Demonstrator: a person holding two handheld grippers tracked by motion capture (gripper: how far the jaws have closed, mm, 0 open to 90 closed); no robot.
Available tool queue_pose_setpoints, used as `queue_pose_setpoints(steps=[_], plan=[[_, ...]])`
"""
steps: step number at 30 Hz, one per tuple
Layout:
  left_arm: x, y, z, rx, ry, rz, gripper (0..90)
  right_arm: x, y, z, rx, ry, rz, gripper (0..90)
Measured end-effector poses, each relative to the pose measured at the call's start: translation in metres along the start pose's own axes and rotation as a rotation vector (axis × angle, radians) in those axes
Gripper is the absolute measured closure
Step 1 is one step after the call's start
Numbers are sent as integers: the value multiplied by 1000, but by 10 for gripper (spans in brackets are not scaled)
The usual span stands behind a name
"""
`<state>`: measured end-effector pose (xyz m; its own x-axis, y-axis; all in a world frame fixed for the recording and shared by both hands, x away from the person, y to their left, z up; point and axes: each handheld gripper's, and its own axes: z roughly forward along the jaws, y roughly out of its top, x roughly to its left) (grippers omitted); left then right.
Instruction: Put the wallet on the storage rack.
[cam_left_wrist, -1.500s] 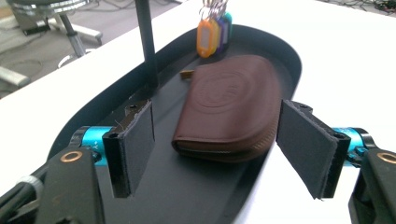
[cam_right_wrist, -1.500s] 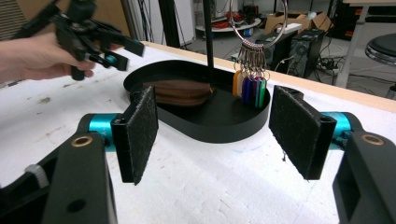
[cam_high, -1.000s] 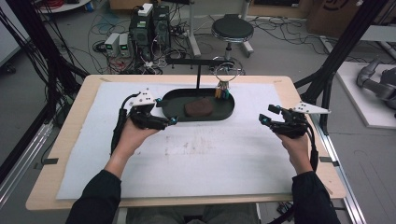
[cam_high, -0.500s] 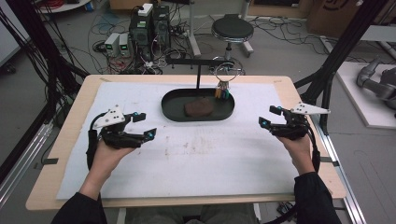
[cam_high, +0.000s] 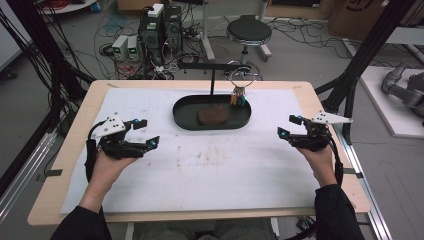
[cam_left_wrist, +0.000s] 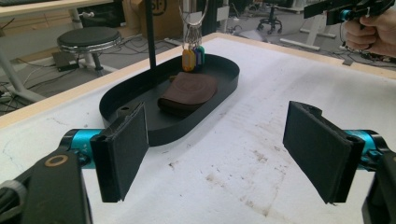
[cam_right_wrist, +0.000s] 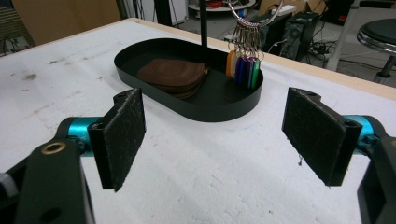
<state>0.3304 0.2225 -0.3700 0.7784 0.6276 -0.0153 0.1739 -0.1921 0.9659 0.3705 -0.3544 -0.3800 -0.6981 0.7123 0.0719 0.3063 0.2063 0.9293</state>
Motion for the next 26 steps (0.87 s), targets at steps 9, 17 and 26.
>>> queue_pose_setpoints(steps=[9, 17, 26], plan=[[8, -6, -8, 8, 29, -17, 221, -3, -2, -6, 2, -23, 1, 218], [12, -7, -13, -4, 46, -23, 221, -1, -2, -4, 14, -22, -10, 218], [17, -6, -12, -16, 53, -34, 221, -2, -3, -4, 16, -23, -20, 213]])
